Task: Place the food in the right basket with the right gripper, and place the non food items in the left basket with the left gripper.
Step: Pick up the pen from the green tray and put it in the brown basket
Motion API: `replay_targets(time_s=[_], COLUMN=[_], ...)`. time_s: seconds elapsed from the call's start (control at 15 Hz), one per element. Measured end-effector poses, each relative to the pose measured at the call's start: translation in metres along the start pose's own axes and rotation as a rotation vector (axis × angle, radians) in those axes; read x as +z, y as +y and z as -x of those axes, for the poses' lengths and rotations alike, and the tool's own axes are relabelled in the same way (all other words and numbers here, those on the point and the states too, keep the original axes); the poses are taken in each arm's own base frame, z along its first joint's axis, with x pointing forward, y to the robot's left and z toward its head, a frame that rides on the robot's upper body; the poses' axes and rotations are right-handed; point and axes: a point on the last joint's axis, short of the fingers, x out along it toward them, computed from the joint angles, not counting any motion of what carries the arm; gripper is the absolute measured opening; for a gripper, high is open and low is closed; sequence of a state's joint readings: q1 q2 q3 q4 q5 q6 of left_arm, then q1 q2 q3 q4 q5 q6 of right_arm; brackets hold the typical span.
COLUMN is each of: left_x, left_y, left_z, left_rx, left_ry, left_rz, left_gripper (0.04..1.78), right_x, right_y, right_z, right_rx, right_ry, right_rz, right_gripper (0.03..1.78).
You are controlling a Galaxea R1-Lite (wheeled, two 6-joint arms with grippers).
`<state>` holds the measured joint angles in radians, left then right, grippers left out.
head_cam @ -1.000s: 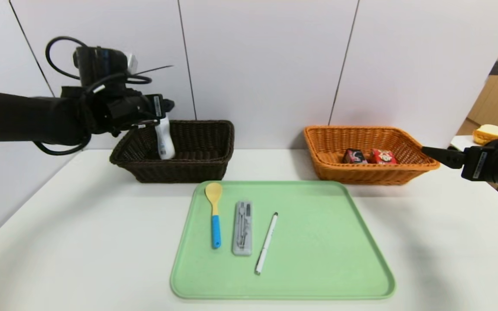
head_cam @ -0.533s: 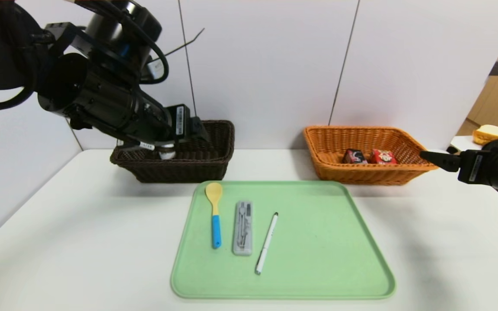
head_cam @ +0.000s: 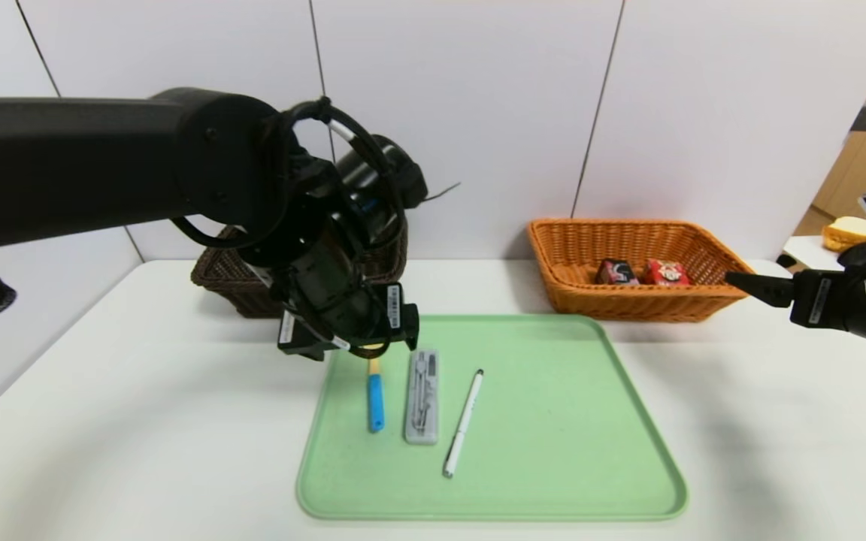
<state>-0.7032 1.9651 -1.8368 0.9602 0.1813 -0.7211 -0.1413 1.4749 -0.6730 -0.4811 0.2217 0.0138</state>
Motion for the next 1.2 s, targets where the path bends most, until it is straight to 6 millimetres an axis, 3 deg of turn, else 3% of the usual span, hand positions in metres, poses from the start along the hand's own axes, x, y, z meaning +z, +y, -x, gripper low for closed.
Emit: replay_targets(time_s=[0.33,0.67,1.2], left_x=[-0.006,-0.003,-0.015], left_y=[-0.024,-0.034,-0.056], left_z=[-0.033,-0.041,-0.063], left_rx=[0.022,0.008,0.005], left_ry=[0.042,0.030,0.025], left_rz=[-0.047,-0.066,-0.167], left_gripper=[1.69,1.69,1.69], right_x=[-0.005,-0.013,-0.020], right_y=[-0.001,-0.001,-0.001], right_z=[-0.004,-0.004,-0.003], right_rx=[-0.001,-0.001,-0.005], right_ry=[0.019,0.049,0.071], right_rz=[-0.002,-0.007,-0.011], right_gripper=[1.70,1.70,1.70])
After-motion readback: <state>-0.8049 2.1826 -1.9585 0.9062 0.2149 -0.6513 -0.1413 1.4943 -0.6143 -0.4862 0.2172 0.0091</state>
